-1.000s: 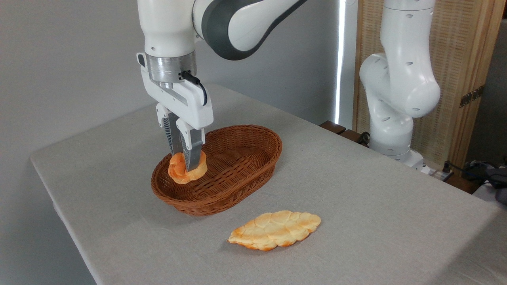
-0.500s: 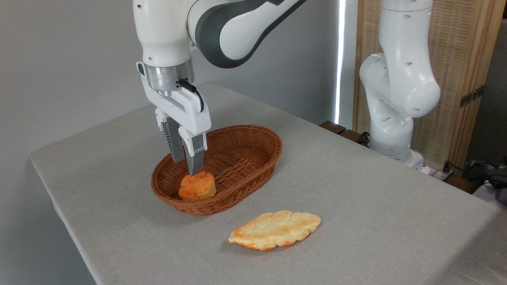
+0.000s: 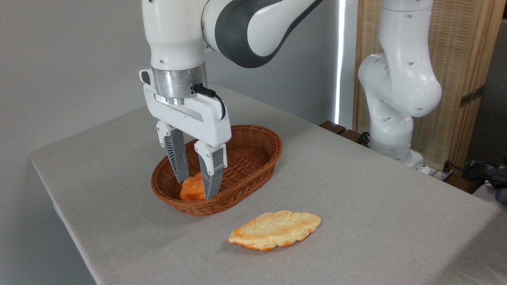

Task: Put bread into the basket
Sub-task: 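Open the gripper to release the roll into the basket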

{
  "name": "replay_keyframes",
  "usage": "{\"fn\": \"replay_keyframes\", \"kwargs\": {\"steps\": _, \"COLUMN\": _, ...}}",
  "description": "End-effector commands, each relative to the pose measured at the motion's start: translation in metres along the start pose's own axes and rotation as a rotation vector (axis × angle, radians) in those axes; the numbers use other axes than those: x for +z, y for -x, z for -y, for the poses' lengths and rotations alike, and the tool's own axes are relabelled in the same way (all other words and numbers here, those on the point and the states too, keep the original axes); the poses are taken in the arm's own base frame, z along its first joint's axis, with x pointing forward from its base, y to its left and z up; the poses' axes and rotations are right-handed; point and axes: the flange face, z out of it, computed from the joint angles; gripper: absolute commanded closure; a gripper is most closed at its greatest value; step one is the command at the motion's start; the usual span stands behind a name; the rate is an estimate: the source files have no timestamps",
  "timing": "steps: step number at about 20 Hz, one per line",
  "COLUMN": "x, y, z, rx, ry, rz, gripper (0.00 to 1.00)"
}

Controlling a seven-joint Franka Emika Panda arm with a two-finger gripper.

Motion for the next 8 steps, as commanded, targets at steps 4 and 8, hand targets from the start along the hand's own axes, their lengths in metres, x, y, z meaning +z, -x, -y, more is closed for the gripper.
{"fn": "replay_keyframes", "kwargs": {"steps": 4, "x": -0.009, "y": 0.016, "z": 0.029, "rx": 0.009, "ry": -0.019, "rz": 0.006, "gripper": 0.00}}
{"fn": "replay_keyframes", "kwargs": {"steps": 8, "x": -0.015, "y": 0.018, "z": 0.035, "rx": 0.013, "ry": -0.019, "rz": -0.007, "gripper": 0.00}}
